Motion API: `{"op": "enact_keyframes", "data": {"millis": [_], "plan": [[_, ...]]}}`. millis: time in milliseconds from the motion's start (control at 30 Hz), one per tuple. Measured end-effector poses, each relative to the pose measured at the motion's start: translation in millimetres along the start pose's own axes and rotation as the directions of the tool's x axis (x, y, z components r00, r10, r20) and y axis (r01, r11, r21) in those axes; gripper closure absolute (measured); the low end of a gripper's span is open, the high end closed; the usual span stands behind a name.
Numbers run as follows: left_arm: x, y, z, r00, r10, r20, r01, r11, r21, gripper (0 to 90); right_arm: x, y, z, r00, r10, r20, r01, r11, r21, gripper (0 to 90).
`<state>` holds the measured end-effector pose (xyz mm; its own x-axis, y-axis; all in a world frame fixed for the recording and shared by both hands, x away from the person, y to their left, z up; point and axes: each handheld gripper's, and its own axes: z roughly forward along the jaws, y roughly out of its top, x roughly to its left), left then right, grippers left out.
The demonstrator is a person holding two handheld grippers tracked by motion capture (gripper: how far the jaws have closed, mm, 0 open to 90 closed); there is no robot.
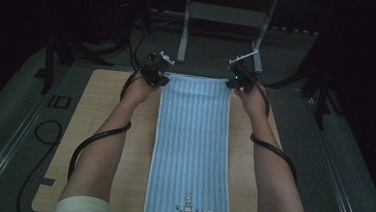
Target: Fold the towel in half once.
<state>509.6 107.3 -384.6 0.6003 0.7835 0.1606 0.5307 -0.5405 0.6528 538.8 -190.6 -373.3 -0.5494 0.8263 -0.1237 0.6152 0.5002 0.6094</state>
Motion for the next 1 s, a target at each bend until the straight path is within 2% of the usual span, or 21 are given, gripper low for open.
{"op": "enact_keyframes", "data": {"millis": [33, 67, 167, 233, 267, 333, 367, 400, 467, 533, 567, 600, 633, 700, 733, 767, 800, 867, 1000], "plan": [[1.0, 1.7, -4.8, 0.9994, -0.003, -0.033, 0.003, 0.9998, -0.020, 88.6, -2.0, 3.6, -5.9, 1.0000, 0.000, 0.004, 0.000, 1.000, -0.013, 83.8], [3.4, 2.4, -8.9, 0.9990, -0.032, -0.031, 0.031, 0.9984, -0.047, 88.6, -3.6, 6.2, -11.1, 1.0000, 0.006, 0.005, -0.005, 1.000, -0.024, 83.8], [7.5, 0.7, -13.6, 0.9992, -0.040, 0.007, 0.040, 0.9981, -0.046, 88.6, -7.3, 9.4, -21.5, 0.9999, -0.006, -0.010, 0.005, 0.998, -0.055, 83.7], [4.1, -4.6, -11.7, 0.9998, -0.017, 0.014, 0.017, 0.9992, -0.036, 88.5, -6.3, 6.9, -22.3, 0.9996, 0.001, -0.027, -0.002, 0.998, -0.058, 83.7], [3.1, -8.0, -9.8, 0.9992, -0.016, 0.037, 0.017, 0.9996, -0.024, 88.5, -4.1, 4.1, -20.2, 0.9995, -0.009, -0.030, 0.008, 0.998, -0.056, 83.7], [-0.7, -15.5, -6.8, 0.9988, -0.009, 0.049, 0.010, 0.9997, -0.022, 88.5, 1.2, -4.0, -12.5, 0.9986, -0.026, -0.045, 0.024, 0.999, -0.037, 83.7], [-1.8, -19.4, -5.7, 0.9973, -0.011, 0.073, 0.013, 0.9997, -0.021, 88.5, 4.2, -8.6, -8.2, 0.9981, -0.037, -0.049, 0.036, 0.999, -0.029, 83.7], [-3.3, -23.4, -5.5, 0.9968, -0.009, 0.080, 0.011, 0.9996, -0.025, 88.5, 7.3, -13.7, -4.5, 0.9976, -0.046, -0.052, 0.044, 0.999, -0.024, 83.7], [-6.4, -30.9, -4.1, 0.9945, -0.015, 0.104, 0.017, 0.9997, -0.018, 88.5, 12.6, -23.5, 1.1, 0.9957, -0.048, -0.079, 0.047, 0.999, -0.017, 83.7], [-8.8, -38.5, -4.3, 0.9922, -0.018, 0.124, 0.021, 0.9996, -0.020, 88.5, 17.3, -33.4, 3.2, 0.9940, -0.059, -0.092, 0.057, 0.998, -0.025, 83.7], [-10.6, -42.0, -4.7, 0.9920, -0.017, 0.125, 0.019, 0.9997, -0.016, 88.5, 18.8, -37.6, 3.7, 0.9930, -0.057, -0.103, 0.056, 0.998, -0.012, 83.7], [-11.7, -45.8, -5.3, 0.9905, -0.022, 0.136, 0.027, 0.9991, -0.034, 88.5, 19.7, -41.7, 3.6, 0.9923, -0.067, -0.104, 0.066, 0.998, -0.013, 83.7], [-12.3, -49.3, -6.0, 0.9875, -0.029, 0.155, 0.035, 0.9987, -0.037, 88.5, 19.9, -45.5, 2.4, 0.9924, -0.067, -0.103, 0.066, 0.998, -0.015, 83.7], [-16.2, -57.1, -9.3, 0.9862, -0.017, 0.165, 0.030, 0.9966, -0.076, 88.5, 18.8, -53.7, -3.4, 0.9927, -0.063, -0.103, 0.059, 0.998, -0.036, 83.7], [-18.3, -60.9, -11.0, 0.9835, -0.007, 0.181, 0.022, 0.9965, -0.080, 88.4, 17.6, -57.7, -6.0, 0.9923, -0.062, -0.107, 0.057, 0.997, -0.045, 83.7], [-18.3, -60.9, -11.0, 0.9835, -0.007, 0.181, 0.022, 0.9965, -0.080, 88.4, 17.6, -57.7, -6.0, 0.9923, -0.062, -0.107, 0.057, 0.997, -0.045, 83.7], [-23.9, -69.4, -14.4, 0.9815, -0.009, 0.191, 0.025, 0.9962, -0.083, 88.4, 17.2, -61.8, -9.3, 0.9919, -0.065, -0.109, 0.060, 0.997, -0.048, 83.7], [-32.0, -76.4, -18.5, 0.9818, 0.006, 0.190, 0.007, 0.9977, -0.067, 88.4, 19.4, -75.8, -22.7, 0.9886, -0.099, -0.114, 0.091, 0.993, -0.072, 83.6], [-49.2, -93.6, -30.7, 0.9743, 0.036, 0.222, -0.018, 0.9964, -0.083, 88.3, 33.7, -97.1, -38.9, 0.9788, -0.155, -0.133, 0.142, 0.985, -0.102, 83.6]]}}
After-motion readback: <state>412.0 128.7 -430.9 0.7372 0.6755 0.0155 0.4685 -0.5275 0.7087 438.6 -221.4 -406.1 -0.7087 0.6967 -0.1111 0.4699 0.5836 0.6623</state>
